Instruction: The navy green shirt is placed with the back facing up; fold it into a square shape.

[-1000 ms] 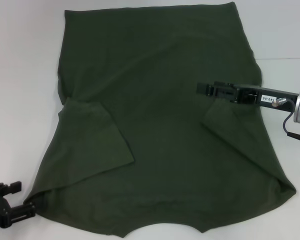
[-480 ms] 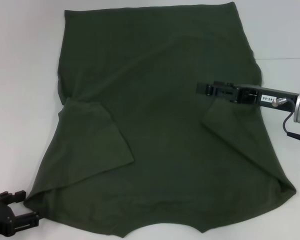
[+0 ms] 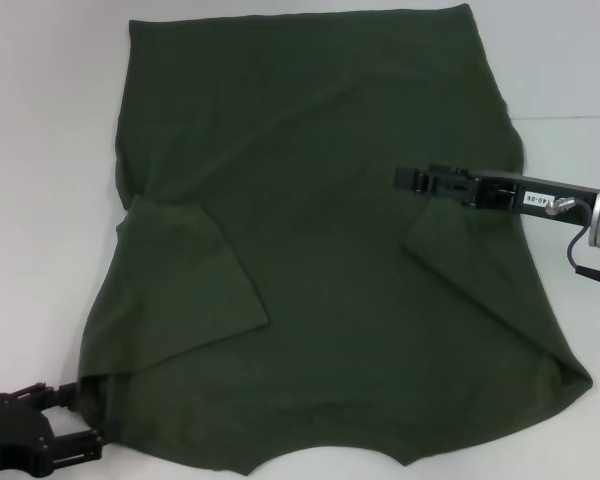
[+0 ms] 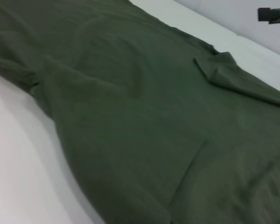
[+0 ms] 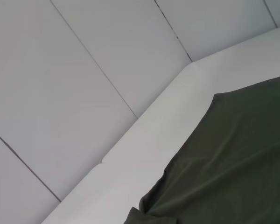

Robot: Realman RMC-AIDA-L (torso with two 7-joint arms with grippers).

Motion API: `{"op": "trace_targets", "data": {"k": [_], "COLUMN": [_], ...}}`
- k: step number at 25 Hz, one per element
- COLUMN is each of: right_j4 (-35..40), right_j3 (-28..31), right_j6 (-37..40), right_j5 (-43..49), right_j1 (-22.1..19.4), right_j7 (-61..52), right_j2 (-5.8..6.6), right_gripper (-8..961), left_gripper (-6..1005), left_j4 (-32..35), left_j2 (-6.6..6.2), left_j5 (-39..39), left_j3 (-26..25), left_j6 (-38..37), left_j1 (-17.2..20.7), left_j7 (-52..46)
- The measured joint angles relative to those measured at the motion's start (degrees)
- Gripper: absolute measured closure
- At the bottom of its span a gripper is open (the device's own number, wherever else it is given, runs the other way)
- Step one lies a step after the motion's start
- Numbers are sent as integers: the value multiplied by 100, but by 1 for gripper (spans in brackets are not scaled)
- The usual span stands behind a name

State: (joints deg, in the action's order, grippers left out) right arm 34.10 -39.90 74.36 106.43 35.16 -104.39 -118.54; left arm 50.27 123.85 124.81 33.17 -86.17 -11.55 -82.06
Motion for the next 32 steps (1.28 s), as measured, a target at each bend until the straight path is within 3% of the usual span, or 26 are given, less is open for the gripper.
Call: {"op": "trace_targets", "data": {"k": [30,32], "right_j4": [0,0], "right_j3": [0,0], "right_j6": [10,11], "right_j5": [-62,-67], "right_j1": [-18,-18], "right_j7": [7,7], "right_j2": [4,5], "right_gripper": [57,58], "left_gripper": [213,372], "left_j4": [7,9], "left_j2": [10,11], "left_j5": [-7,-5], "left_j3": [40,30], "left_j6": [109,113], "left_j1": [-201,-196], "left_j7": [-154,-155]}}
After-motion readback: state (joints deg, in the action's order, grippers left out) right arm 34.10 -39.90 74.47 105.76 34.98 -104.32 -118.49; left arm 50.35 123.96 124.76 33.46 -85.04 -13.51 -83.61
